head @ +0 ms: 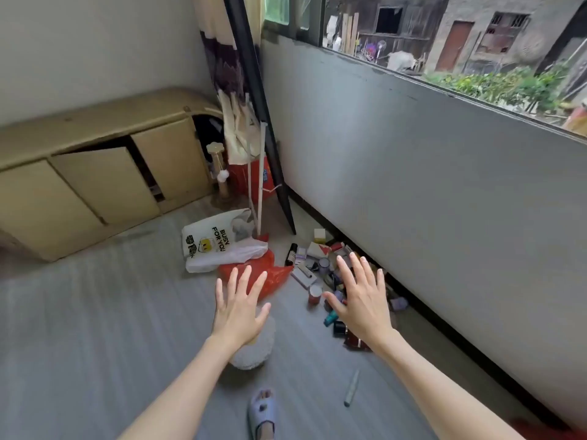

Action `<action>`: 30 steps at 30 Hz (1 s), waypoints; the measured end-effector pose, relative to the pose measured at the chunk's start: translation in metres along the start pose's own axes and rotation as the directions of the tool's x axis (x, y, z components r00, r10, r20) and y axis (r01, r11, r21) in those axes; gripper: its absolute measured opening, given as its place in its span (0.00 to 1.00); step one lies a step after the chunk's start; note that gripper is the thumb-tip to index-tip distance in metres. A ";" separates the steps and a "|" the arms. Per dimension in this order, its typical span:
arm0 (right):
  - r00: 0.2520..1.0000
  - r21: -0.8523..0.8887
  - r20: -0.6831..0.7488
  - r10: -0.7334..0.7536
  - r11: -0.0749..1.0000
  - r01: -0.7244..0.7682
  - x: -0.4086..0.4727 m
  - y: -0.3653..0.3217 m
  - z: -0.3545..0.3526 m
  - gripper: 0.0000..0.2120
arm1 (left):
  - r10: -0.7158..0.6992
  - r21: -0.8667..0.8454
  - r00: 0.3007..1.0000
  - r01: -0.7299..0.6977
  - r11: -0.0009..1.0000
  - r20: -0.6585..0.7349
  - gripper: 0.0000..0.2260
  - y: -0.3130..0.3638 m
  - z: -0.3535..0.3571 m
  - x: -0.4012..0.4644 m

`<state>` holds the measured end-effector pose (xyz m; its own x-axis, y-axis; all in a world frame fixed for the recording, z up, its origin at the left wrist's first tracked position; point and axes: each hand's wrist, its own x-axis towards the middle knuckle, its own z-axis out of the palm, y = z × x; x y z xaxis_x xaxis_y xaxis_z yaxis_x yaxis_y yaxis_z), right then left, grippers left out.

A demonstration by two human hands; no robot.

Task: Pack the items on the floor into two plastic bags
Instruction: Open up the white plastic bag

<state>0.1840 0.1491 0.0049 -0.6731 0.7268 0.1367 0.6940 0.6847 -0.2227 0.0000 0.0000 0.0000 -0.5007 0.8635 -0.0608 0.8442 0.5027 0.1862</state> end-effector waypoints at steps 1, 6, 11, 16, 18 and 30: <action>1.000 0.011 0.023 0.018 1.000 -0.018 0.014 0.001 0.006 0.35 | -0.010 -0.001 0.999 0.010 1.000 0.043 0.28 -0.007 0.004 0.015; 0.990 0.014 0.049 0.135 0.991 -0.136 0.075 -0.003 0.033 0.34 | 0.066 -0.019 0.996 -0.065 0.998 0.056 0.29 -0.036 0.018 0.088; 0.967 0.028 0.057 0.247 0.968 -0.248 0.121 -0.004 0.053 0.34 | 0.137 -0.031 0.985 -0.134 0.990 0.106 0.29 -0.055 0.022 0.157; 0.946 0.053 0.069 0.316 0.946 -0.319 0.161 0.006 0.068 0.35 | 0.203 -0.064 0.972 -0.197 0.978 0.119 0.32 -0.054 0.027 0.217; 0.938 0.064 0.084 0.336 0.938 -0.342 0.177 0.015 0.072 0.36 | 0.224 -0.050 0.965 -0.219 0.974 0.134 0.33 -0.049 0.032 0.243; 0.936 0.045 0.115 0.332 0.940 -0.339 0.288 0.096 0.091 0.34 | 0.267 -0.024 0.953 -0.266 0.964 0.144 0.31 0.011 0.055 0.378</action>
<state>0.0333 0.4189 -0.0650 -0.4293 0.9014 -0.0572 0.8687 0.3947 -0.2993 -0.1694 0.3347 -0.0747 -0.2241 0.9630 -0.1495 0.9422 0.2533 0.2194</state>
